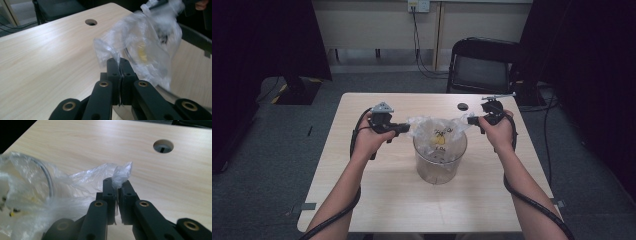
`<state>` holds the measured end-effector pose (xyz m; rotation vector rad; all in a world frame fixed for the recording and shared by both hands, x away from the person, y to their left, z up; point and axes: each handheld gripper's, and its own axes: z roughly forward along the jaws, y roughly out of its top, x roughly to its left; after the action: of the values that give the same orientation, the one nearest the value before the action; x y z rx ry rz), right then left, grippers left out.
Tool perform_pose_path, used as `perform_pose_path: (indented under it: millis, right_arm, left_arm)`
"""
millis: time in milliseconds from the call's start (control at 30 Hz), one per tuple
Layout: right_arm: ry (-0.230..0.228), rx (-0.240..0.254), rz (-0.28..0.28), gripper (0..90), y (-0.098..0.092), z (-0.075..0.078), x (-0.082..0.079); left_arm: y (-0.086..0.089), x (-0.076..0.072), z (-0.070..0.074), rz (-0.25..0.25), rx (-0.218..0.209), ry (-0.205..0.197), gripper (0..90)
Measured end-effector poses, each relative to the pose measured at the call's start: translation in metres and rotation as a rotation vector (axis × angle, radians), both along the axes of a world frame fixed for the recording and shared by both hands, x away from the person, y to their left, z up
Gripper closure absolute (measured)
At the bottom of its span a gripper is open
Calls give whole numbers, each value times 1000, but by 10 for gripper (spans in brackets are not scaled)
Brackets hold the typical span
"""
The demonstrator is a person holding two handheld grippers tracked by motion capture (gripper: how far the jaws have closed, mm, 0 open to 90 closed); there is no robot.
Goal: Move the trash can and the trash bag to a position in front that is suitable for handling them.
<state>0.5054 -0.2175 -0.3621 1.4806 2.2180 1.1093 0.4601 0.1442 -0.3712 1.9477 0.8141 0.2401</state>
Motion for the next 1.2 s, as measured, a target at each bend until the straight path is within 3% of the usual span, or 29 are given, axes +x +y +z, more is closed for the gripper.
perform_pose_path:
  millis: [167, 233, 433, 500, 567, 800, 1100, 1133, 1200]
  right_arm:
    - [32, 19, 13, 847, -1, -17, -7]
    - [37, 29, 22, 846, -1, -23, -10]
    - [32, 35, 38, 842, -3, -30, -21]
    - [20, 34, 42, 840, -3, -32, -23]
    - [16, 32, 47, 841, -3, -33, -26]
    - [9, 32, 52, 843, -7, -41, -34]
    - [6, 41, 77, 842, -6, -49, -44]
    - [7, 41, 78, 841, -6, -50, -45]
    - [4, 42, 77, 841, -6, -51, -45]
  left_arm:
    - [-1, -18, -15, -30, -10, -51, 888]
    - [-3, -25, -19, -57, 13, -80, 888]
    - [-4, -38, -28, -72, 39, -110, 889]
    - [-4, -41, -29, -81, 32, -137, 889]
    - [-5, -44, -30, -85, 55, -165, 889]
    - [-3, -49, -36, -59, 47, -183, 891]
    - [-4, -52, -29, -45, 28, -193, 887]
    - [-3, -51, -29, -43, 36, -189, 887]
    - [-2, -49, -34, -21, 109, -172, 899]
